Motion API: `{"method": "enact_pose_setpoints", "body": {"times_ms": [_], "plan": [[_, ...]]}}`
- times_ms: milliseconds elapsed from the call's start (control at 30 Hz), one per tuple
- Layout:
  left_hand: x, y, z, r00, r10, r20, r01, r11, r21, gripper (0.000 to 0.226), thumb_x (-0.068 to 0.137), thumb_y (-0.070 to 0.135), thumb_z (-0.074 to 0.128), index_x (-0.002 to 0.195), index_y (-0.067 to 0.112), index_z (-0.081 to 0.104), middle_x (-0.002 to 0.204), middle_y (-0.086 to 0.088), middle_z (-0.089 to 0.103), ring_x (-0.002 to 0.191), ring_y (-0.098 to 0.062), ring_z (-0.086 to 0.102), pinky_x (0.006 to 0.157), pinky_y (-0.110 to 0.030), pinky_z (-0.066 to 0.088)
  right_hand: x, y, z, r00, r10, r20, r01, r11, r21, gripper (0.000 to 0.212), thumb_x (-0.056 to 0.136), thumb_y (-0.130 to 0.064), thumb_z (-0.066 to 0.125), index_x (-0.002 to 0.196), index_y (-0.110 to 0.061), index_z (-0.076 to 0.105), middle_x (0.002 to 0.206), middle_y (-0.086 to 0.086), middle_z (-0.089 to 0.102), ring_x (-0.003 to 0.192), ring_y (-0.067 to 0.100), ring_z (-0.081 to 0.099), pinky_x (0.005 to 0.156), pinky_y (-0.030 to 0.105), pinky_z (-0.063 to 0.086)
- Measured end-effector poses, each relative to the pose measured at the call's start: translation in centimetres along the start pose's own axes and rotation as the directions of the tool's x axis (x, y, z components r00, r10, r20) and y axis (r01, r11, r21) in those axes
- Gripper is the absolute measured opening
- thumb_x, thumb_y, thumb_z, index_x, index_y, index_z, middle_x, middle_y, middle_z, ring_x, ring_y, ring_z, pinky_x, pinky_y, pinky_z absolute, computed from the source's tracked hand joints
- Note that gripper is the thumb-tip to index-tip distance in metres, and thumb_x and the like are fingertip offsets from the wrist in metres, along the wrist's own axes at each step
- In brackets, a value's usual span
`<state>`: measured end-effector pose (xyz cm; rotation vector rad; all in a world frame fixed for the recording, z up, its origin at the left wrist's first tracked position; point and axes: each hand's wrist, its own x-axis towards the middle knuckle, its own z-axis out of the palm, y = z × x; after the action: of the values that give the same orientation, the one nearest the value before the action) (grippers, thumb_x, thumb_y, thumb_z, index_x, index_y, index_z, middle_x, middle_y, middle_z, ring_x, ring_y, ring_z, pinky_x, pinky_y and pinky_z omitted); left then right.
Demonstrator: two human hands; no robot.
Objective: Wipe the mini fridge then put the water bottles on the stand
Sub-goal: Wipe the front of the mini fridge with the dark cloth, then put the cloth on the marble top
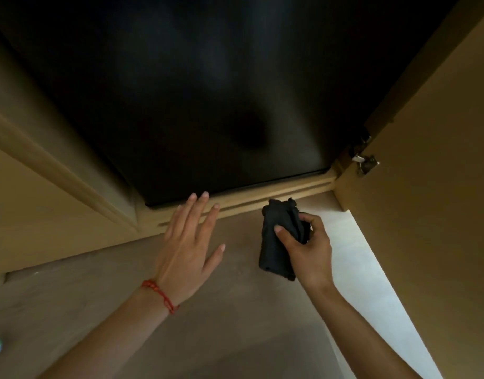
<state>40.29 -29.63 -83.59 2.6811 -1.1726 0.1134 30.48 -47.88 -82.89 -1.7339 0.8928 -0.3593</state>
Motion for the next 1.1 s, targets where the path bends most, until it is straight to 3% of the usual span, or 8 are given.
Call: {"method": "enact_pose_setpoints", "body": {"times_ms": [133,367,467,533,733,833,1000,1100], "plan": [[1.1,1.7,-3.5,0.998,0.055,0.024,-0.055,0.998,-0.009,0.058,0.089,0.044,0.034,0.137,0.01,0.032,0.146,-0.02,0.034,0.137,-0.029,0.02,0.112,-0.046,0.022,-1.2,-2.7,-2.7,1.0,0.029,0.003,-0.029,0.999,-0.022,0.039,0.078,-0.022,0.071,0.108,-0.027,0.047,0.095,-0.015,0.051,0.083,0.003,0.052,0.065,0.01,0.042],[0.9,6.7,-11.9,0.991,0.055,0.121,-0.045,0.995,-0.088,0.06,0.088,0.041,0.037,0.137,0.008,0.03,0.145,-0.022,0.034,0.136,-0.03,0.021,0.107,-0.051,0.029,-4.1,-10.2,-8.6,0.993,0.117,-0.016,-0.118,0.993,-0.024,0.052,0.077,-0.021,0.072,0.119,-0.025,0.042,0.106,-0.006,0.052,0.094,0.017,0.057,0.079,0.031,0.052],[0.9,8.9,-16.1,0.986,0.054,0.159,-0.041,0.995,-0.09,0.061,0.087,0.041,0.036,0.138,0.009,0.028,0.146,-0.021,0.032,0.137,-0.029,0.019,0.106,-0.051,0.033,-5.6,-13.9,-11.0,0.989,0.145,-0.035,-0.146,0.989,-0.01,0.056,0.077,-0.02,0.072,0.124,-0.023,0.041,0.102,-0.012,0.049,0.089,0.012,0.054,0.066,0.008,0.046],[0.9,10.0,-18.9,0.983,0.057,0.176,-0.044,0.996,-0.081,0.061,0.087,0.041,0.035,0.139,0.009,0.027,0.146,-0.021,0.032,0.137,-0.029,0.019,0.106,-0.05,0.032,-6.8,-16.4,-12.6,0.981,0.189,-0.043,-0.189,0.982,0.006,0.06,0.077,-0.021,0.072,0.127,-0.023,0.039,0.105,-0.01,0.048,0.088,0.01,0.053,0.059,0.003,0.044],[1.0,13.2,-27.5,0.981,0.04,0.192,-0.019,0.993,-0.113,0.06,0.087,0.039,0.039,0.138,0.008,0.032,0.145,-0.021,0.035,0.136,-0.032,0.023,0.107,-0.044,0.029,-10.5,-24.6,-16.8,0.951,0.306,-0.053,-0.299,0.948,0.11,0.069,0.077,-0.022,0.073,0.133,-0.022,0.032,0.107,-0.006,0.048,0.092,0.015,0.055,0.078,0.028,0.049],[1.0,14.8,-31.9,0.983,0.019,0.184,0.009,0.988,-0.153,0.059,0.086,0.038,0.04,0.136,0.008,0.034,0.145,-0.021,0.035,0.136,-0.032,0.022,0.107,-0.046,0.027,-12.1,-28.8,-18.9,0.936,0.34,-0.09,-0.327,0.935,0.14,0.068,0.076,-0.022,0.073,0.133,-0.022,0.036,0.109,-0.006,0.048,0.093,0.012,0.052,0.078,0.025,0.044],[1.1,17.3,-39.5,0.984,0.008,0.179,0.014,0.993,-0.12,0.059,0.085,0.037,0.04,0.136,0.008,0.034,0.144,-0.022,0.036,0.135,-0.032,0.024,0.106,-0.05,0.034,-14.9,-35.6,-22.2,0.949,0.307,-0.066,-0.299,0.948,0.107,0.063,0.076,-0.021,0.074,0.13,-0.02,0.042,0.111,-0.007,0.051,0.096,0.006,0.05,0.068,0.006,0.04],[1.2,19.0,-44.2,0.986,-0.032,0.165,0.05,0.993,-0.11,0.06,0.084,0.036,0.042,0.137,0.009,0.034,0.145,-0.021,0.035,0.136,-0.032,0.024,0.106,-0.052,0.033,-16.3,-39.5,-24.0,0.952,0.303,-0.045,-0.298,0.95,0.087,0.061,0.074,-0.023,0.075,0.127,-0.023,0.044,0.116,-0.005,0.053,0.104,0.012,0.053,0.085,0.023,0.047]]}}
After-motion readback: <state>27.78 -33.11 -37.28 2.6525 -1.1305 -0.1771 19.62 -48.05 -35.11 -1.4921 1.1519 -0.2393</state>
